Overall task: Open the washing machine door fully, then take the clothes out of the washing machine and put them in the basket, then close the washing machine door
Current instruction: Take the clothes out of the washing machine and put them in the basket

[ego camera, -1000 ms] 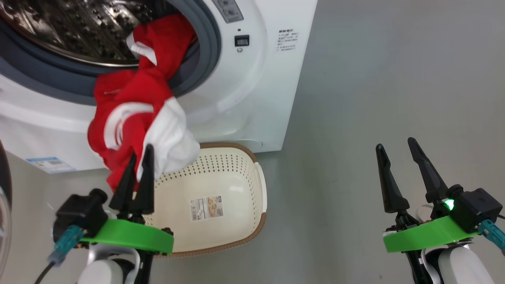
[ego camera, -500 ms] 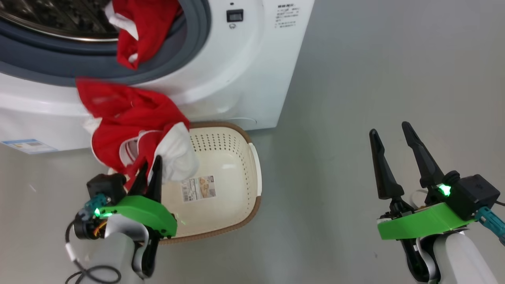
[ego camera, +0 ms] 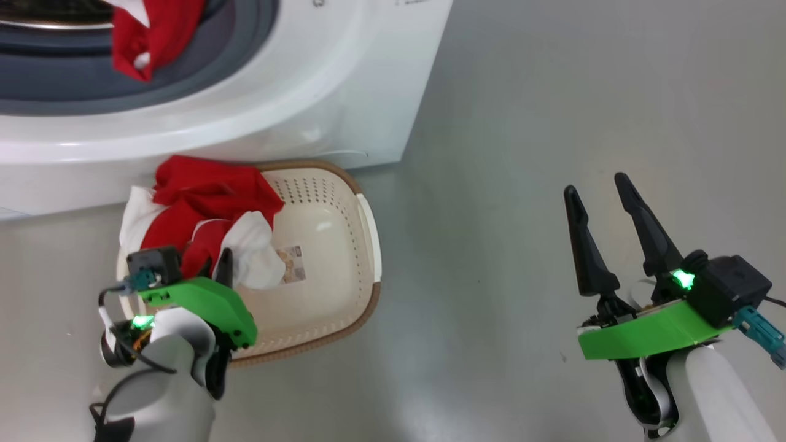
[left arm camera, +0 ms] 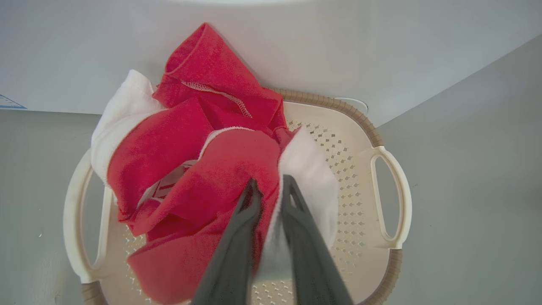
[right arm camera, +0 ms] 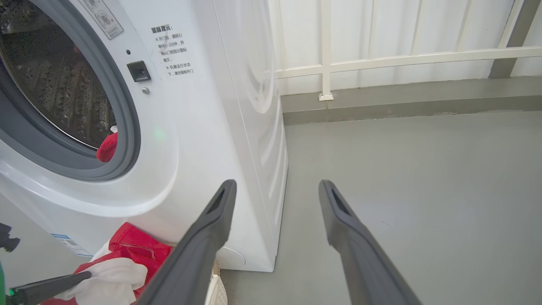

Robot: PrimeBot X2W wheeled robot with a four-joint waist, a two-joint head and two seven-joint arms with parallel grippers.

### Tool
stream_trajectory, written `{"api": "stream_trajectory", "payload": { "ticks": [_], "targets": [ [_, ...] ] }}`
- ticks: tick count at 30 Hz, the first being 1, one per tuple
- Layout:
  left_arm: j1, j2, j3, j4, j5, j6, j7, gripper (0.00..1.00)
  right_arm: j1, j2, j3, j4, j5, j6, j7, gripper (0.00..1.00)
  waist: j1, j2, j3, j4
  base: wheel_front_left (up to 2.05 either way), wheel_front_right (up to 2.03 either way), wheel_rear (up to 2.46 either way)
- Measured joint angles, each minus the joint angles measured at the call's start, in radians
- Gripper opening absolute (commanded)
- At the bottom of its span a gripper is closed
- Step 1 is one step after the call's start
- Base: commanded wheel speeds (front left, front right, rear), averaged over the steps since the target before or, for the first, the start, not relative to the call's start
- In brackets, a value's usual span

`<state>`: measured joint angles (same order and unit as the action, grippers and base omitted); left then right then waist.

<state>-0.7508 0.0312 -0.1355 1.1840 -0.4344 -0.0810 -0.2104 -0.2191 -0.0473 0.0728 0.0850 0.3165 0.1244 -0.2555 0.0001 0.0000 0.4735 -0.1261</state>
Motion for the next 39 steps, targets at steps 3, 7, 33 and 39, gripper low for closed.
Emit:
{"api": "stream_trajectory", "payload": {
  "ticks": [3, 7, 33, 39],
  "targets": [
    [-0.039, 0.004, 0.000, 0.048, 0.000, 0.001, 0.013, 0.00, -0.020, 0.000, 0.011, 0.000, 0.001, 0.000, 0.000, 1.00, 0.0000, 0.0000, 0.030, -0.013, 0.00, 0.00, 0.00],
    [-0.076, 0.016, 0.001, 0.077, -0.008, 0.001, 0.033, 0.00, -0.044, 0.000, 0.025, 0.000, 0.008, 0.000, 0.000, 1.00, -0.0001, 0.0000, 0.072, -0.031, 0.00, 0.00, 0.00],
    [-0.100, 0.067, -0.004, 0.112, -0.045, 0.027, 0.123, 1.00, -0.104, 0.000, 0.030, 0.026, 0.040, 0.000, 0.000, 1.00, -0.0001, 0.0000, 0.193, -0.078, 0.00, 0.00, 0.00],
    [-0.098, 0.060, 0.019, 0.113, -0.083, 0.016, 0.040, 1.00, -0.104, 0.000, 0.011, 0.040, 0.035, 0.000, 0.000, 1.00, -0.0001, 0.0000, 0.156, -0.068, 0.00, 0.00, 0.00]
  ]
}}
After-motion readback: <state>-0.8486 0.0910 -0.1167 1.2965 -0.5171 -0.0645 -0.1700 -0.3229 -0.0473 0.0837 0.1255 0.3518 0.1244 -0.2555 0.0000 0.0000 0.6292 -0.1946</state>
